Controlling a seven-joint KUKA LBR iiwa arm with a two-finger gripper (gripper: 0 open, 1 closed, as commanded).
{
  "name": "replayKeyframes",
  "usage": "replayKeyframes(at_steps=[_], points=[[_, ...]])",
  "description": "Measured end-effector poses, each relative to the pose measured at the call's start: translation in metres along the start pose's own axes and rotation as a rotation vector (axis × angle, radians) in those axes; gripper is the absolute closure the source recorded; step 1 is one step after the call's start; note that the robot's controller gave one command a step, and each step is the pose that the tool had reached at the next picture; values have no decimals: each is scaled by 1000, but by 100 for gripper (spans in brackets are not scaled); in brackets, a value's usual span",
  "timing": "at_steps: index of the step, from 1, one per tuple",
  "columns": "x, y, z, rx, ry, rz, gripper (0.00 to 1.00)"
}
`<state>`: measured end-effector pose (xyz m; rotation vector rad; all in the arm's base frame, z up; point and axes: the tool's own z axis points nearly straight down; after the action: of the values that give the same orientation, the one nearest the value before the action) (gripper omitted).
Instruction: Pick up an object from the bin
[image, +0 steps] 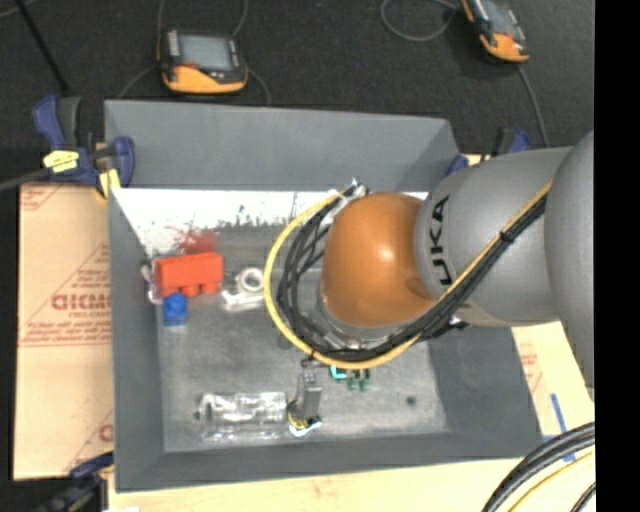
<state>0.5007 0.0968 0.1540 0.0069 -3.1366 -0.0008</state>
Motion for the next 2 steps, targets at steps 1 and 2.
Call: replayKeyframes(at_steps=[1,2], points=[[21,10,79,2,-4,-1,0],[-59,86,69,0,-10,-54,0]])
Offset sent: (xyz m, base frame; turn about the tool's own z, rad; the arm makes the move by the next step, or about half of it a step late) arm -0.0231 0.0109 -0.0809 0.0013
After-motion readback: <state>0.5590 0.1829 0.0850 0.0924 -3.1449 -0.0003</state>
